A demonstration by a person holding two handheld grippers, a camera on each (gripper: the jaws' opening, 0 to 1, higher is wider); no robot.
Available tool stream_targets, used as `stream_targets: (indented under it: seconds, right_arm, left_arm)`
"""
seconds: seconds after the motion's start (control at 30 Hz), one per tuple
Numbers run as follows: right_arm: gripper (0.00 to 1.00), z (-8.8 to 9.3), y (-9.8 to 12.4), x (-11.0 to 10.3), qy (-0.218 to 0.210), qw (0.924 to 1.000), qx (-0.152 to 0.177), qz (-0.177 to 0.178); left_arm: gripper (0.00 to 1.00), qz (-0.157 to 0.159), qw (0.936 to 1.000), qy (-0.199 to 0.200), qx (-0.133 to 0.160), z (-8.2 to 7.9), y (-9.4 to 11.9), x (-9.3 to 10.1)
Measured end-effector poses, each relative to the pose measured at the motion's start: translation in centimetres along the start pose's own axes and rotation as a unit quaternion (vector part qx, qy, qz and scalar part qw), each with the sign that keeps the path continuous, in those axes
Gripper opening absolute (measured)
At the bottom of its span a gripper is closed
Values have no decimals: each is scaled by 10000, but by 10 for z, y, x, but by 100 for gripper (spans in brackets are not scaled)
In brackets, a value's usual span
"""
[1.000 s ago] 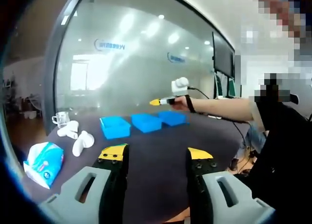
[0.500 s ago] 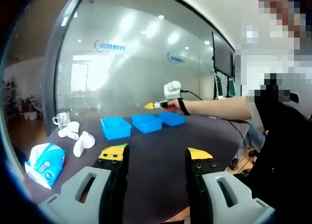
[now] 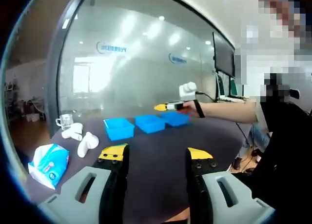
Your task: Sort the screws, nuts, and washers into the corresponding bins
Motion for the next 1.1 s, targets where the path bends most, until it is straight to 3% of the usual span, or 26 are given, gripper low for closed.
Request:
stream_targets:
  seconds: [0.2,0.37,0.53,0.9,1.1]
  right_arm:
    - [29,20,80,-18,48,9994,225,-246]
    - [29,26,152,-24,121,9988,464,-83]
    - [29,24,204,-26,62,9978,647,88]
    - [29,46,282,-5,166,9945,636,815]
    - [29,54,314,-1,-54,9906,735,1148]
  left_arm:
    - [47,-5,9999,105,15,8,-4,-1]
    - [47,4,9998,197,45,15,-9,0]
    - [47,92,9998,186,71,16,-13,4]
    - [47,225,9997,-12,17,16,-19,9]
    - [47,294,9996,4,13,16,-20,14]
Point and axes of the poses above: the point that each gripper's makers call its tool centre point, and the gripper's own axes: y roughly backward along the fingers, x roughly to its right, z roughly out of its underside, the point moved 6 cm from there along y, roughly backward along the fingers, and after that the axes turned 3 degrees about y, right-handed, at the moved point
